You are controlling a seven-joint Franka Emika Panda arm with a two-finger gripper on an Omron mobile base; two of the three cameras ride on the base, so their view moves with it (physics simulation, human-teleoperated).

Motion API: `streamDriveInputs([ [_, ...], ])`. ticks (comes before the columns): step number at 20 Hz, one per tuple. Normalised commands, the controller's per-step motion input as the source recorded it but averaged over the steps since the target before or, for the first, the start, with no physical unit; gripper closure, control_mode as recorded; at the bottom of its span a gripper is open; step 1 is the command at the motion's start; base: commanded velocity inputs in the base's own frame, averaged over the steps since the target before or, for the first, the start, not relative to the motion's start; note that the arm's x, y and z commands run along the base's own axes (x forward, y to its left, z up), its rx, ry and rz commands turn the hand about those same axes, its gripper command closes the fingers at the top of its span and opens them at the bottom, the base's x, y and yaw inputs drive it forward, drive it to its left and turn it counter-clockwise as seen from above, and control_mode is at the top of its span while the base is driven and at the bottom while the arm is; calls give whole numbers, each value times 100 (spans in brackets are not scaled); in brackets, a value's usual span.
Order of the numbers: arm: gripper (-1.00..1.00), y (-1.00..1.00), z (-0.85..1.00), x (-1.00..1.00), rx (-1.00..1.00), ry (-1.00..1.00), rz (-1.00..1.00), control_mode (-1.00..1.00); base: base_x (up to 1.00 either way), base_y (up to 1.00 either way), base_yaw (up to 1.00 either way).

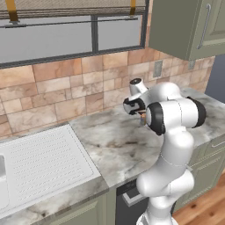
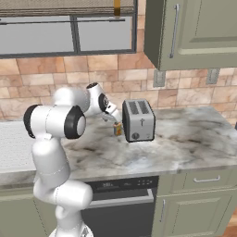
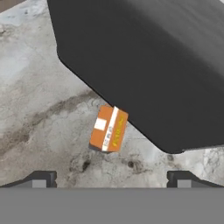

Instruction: Move the drinks to the dining counter.

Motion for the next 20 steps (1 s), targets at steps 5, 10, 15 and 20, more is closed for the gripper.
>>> streamDriveInputs([
  [5, -100, -6, -11, 19, 1, 0, -2, -100, 0, 0, 0],
  [10, -100, -6, -16, 16, 0, 0, -1, -100, 0, 0, 0],
  [15, -100, -1, -14, 7, 0, 0, -1, -100, 0, 0, 0],
  [20, -100, 0, -14, 3, 0, 0, -2, -100, 0, 0, 0],
])
